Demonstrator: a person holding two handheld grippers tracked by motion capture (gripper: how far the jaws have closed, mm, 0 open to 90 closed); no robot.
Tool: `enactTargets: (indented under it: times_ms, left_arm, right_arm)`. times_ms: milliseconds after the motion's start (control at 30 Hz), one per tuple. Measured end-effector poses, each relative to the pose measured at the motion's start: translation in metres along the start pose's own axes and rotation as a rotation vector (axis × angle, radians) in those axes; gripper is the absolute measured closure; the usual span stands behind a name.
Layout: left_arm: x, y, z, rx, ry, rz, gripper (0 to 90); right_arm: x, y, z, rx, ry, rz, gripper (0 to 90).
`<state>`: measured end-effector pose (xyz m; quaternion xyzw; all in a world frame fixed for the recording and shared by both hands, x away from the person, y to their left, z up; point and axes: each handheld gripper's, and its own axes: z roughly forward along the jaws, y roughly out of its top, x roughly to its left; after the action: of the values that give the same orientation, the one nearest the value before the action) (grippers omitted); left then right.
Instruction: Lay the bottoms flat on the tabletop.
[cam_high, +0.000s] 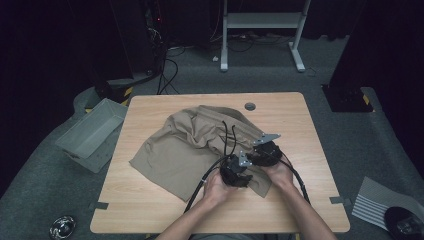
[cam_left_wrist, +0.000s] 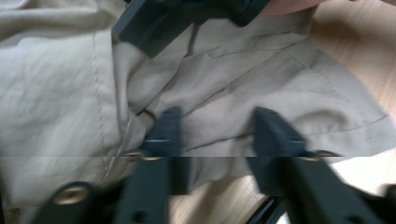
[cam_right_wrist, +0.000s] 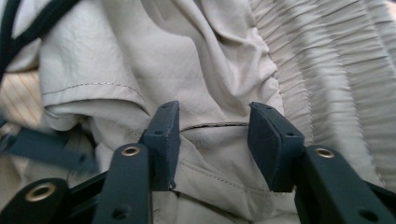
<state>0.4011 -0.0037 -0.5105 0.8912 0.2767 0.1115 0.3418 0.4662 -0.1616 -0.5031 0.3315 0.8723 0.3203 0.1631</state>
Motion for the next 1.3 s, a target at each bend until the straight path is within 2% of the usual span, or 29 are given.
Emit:
enactTargets:
  times_ms: [67, 100, 133, 167, 233, 333, 367, 467, 533, 567, 600, 633, 667, 733, 800, 833, 867, 900, 933, 967, 1000, 1033, 1100, 1133, 1167, 1233, 1267, 1300]
  left_arm:
    - [0.001, 0.0, -0.001, 0.005, -0.002, 0.005, 74.5]
    - [0.002, 0.0, -0.001, 0.007, -0.001, 0.009, 79.6]
    - [0.003, -0.001, -0.002, 0.008, -0.003, 0.004, 84.3]
    - [0.005, -0.001, -0.003, 0.014, -0.005, 0.007, 86.4]
    - [0.005, -0.003, -0.005, 0.02, -0.008, 0.017, 88.2]
    - [0.006, -0.008, -0.011, 0.029, -0.012, 0.025, 88.7]
    - [0.006, -0.011, -0.015, 0.027, -0.016, 0.024, 88.7]
    - [0.007, -0.021, -0.027, 0.022, -0.026, 0.028, 88.8]
    - [0.009, -0.027, -0.034, 0.026, -0.029, 0.036, 88.7]
    - [0.01, -0.03, -0.037, 0.025, -0.026, 0.039, 88.7]
    - [0.011, -0.032, -0.039, 0.022, -0.025, 0.033, 88.7]
    - [0.012, -0.035, -0.039, 0.02, -0.027, 0.024, 88.6]
    - [0.013, -0.037, -0.039, 0.017, -0.03, 0.014, 88.6]
    - [0.015, -0.04, -0.038, 0.016, -0.032, 0.008, 88.6]
    - [0.015, -0.041, -0.038, 0.009, -0.035, 0.002, 88.5]
    - [0.015, -0.041, -0.038, 0.006, -0.035, 0.001, 88.5]
    - [0.015, -0.041, -0.038, 0.006, -0.034, 0.001, 88.5]
    - [0.014, -0.042, -0.038, 0.007, -0.032, 0.005, 88.6]
    - [0.014, -0.042, -0.039, 0.004, -0.028, 0.006, 88.6]
    - [0.014, -0.042, -0.04, 0.005, -0.031, 0.006, 88.6]
    - [0.014, -0.043, -0.04, 0.004, -0.034, 0.004, 88.6]
    - [0.015, -0.044, -0.041, 0.004, -0.035, 0.001, 88.6]
    - [0.016, -0.045, -0.045, 0.008, -0.04, -0.006, 88.7]
    - [0.016, -0.046, -0.046, 0.007, -0.04, -0.006, 88.7]
    - [0.015, -0.046, -0.049, 0.008, -0.035, -0.003, 88.7]
    - [0.016, -0.047, -0.055, 0.013, -0.023, 0.01, 88.7]
    - [0.017, -0.047, -0.057, 0.016, -0.02, 0.011, 88.8]
    - [0.018, -0.048, -0.058, 0.021, -0.016, 0.009, 88.7]
  right_arm:
    - [-0.001, -0.001, 0.007, 0.037, 0.017, -0.017, 67.1]
    - [-0.002, -0.001, 0.007, 0.031, 0.047, -0.009, 77.5]
    - [-0.004, -0.001, 0.008, 0.034, 0.054, -0.012, 86.7]
    - [-0.003, -0.001, 0.008, 0.035, 0.027, -0.033, 89.9]
    - [-0.004, 0.0, 0.008, 0.041, 0.031, -0.026, 90.0]
    - [-0.008, -0.002, 0.006, 0.037, -0.014, -0.036, 90.0]
    - [-0.011, -0.003, 0.004, 0.03, -0.03, -0.029, 90.0]
    - [-0.026, -0.003, -0.004, 0.003, -0.059, 0.032, 90.0]
    - [-0.034, -0.001, -0.009, 0.008, -0.089, 0.03, 90.0]
    - [-0.037, 0.0, -0.012, -0.009, -0.082, 0.035, 90.0]
    - [-0.038, 0.001, -0.015, -0.029, -0.05, 0.055, 90.0]
    - [-0.037, 0.001, -0.016, -0.044, -0.022, 0.059, 85.7]
    - [-0.032, 0.001, -0.015, -0.042, -0.01, 0.046, 75.1]
    - [-0.021, 0.002, -0.008, -0.02, 0.004, 0.013, 61.1]
    - [-0.014, 0.003, 0.0, -0.01, 0.004, -0.01, 52.4]
    - [-0.013, 0.003, 0.004, 0.002, 0.013, -0.007, 50.7]
    - [-0.012, 0.003, 0.009, 0.015, 0.024, -0.006, 51.5]
    - [-0.011, 0.003, 0.013, 0.029, 0.027, -0.011, 56.2]
    - [-0.011, 0.002, 0.013, 0.022, 0.038, -0.002, 64.2]
    - [-0.013, 0.003, 0.013, 0.032, 0.04, 0.002, 77.0]
    - [-0.014, 0.003, 0.012, 0.036, 0.027, -0.019, 84.4]
    - [-0.015, 0.003, 0.011, 0.048, 0.004, -0.035, 87.0]
    - [-0.018, 0.003, 0.011, 0.059, -0.058, -0.062, 87.9]
    - [-0.023, 0.002, 0.009, 0.065, -0.102, -0.06, 88.2]
    - [-0.027, 0.001, 0.007, 0.059, -0.122, -0.038, 88.2]
    - [-0.043, 0.0, -0.002, 0.013, -0.162, 0.041, 88.1]
    - [-0.052, 0.0, -0.005, 0.009, -0.185, 0.083, 88.1]
    - [-0.06, 0.0, -0.007, 0.009, -0.22, 0.1, 88.0]
